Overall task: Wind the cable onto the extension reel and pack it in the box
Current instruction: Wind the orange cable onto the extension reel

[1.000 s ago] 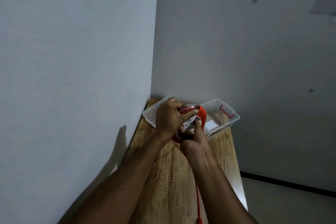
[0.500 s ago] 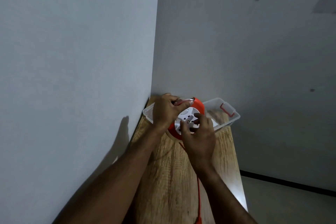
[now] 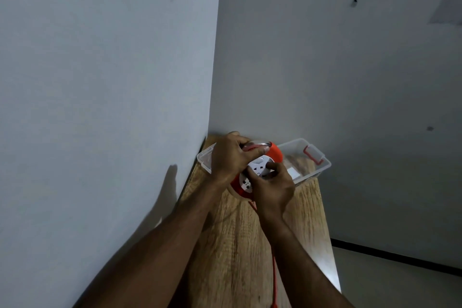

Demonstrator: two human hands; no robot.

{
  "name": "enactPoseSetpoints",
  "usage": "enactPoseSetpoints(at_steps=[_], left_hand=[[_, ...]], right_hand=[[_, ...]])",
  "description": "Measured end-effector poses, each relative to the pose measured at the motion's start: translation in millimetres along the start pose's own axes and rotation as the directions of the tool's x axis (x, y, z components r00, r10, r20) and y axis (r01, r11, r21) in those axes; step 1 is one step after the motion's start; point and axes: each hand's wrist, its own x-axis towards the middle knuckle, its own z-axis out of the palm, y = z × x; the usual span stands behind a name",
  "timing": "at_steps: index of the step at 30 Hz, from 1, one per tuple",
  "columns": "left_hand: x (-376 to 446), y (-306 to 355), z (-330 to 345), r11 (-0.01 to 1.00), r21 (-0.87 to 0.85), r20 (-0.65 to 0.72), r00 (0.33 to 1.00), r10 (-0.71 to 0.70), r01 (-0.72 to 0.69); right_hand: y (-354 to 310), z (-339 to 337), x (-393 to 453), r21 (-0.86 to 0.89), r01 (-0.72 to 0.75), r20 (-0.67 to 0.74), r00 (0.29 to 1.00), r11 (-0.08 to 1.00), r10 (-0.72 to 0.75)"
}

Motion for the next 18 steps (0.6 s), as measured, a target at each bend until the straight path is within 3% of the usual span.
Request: enactPoseSetpoints(at_steps=[2,3,4,5,6,7,8,11,15,17,18], left_hand=[[-2,3,1,1.000,0.002,-0.017,1.000,0.016,-0.015],[-4,4,3,0.999,0.001,-0.028,0.999,0.035,-0.035],[-7,4,5,0.998,0.008,-0.032,0.998,0.058,-0.058],[-9,3,8,0.997,0.020,-0.029,0.997,0.078,-0.077],[-11,3,10,0.996,0.028,-0.023,0.996,0.091,-0.090],[-12,2,11,0.995,0.029,-0.025,0.995,0.096,-0.095],[-12,2,11,0.995,0.029,-0.037,0.995,0.092,-0.091],[-6,0,7,0.998,0.021,-0.081,0.995,0.060,-0.058],[-7,-1,7,1.000,-0.021,-0.089,0.996,-0.022,0.020],[-6,0,8,0.998,-0.031,-0.090,0.995,-0.052,0.049],[-4,1,7,0.998,-0.032,-0.087,0.994,-0.061,0.059]], right_hand=[[-1,7,4,0.082,-0.319,-0.013,0.947,0.944,0.321],[-5,11,9,0.206,-0.530,0.024,0.843,0.823,0.537],[-12,11,13,0.385,-0.711,0.127,0.672,0.588,0.729],[-16,12,17,0.538,-0.792,0.295,0.498,0.290,0.815],[-19,10,19,0.617,-0.785,0.437,0.408,0.063,0.802],[-23,8,19,0.645,-0.763,0.513,0.385,-0.047,0.767],[-29,5,18,0.648,-0.757,0.541,0.380,-0.084,0.750],[-37,-5,18,0.646,-0.758,0.569,0.395,-0.095,0.722],[-44,-19,10,0.622,-0.782,0.560,0.473,0.031,0.680],[-41,-23,2,0.591,-0.767,0.470,0.579,0.249,0.666],[-36,-24,-2,0.525,-0.702,0.361,0.696,0.482,0.621]])
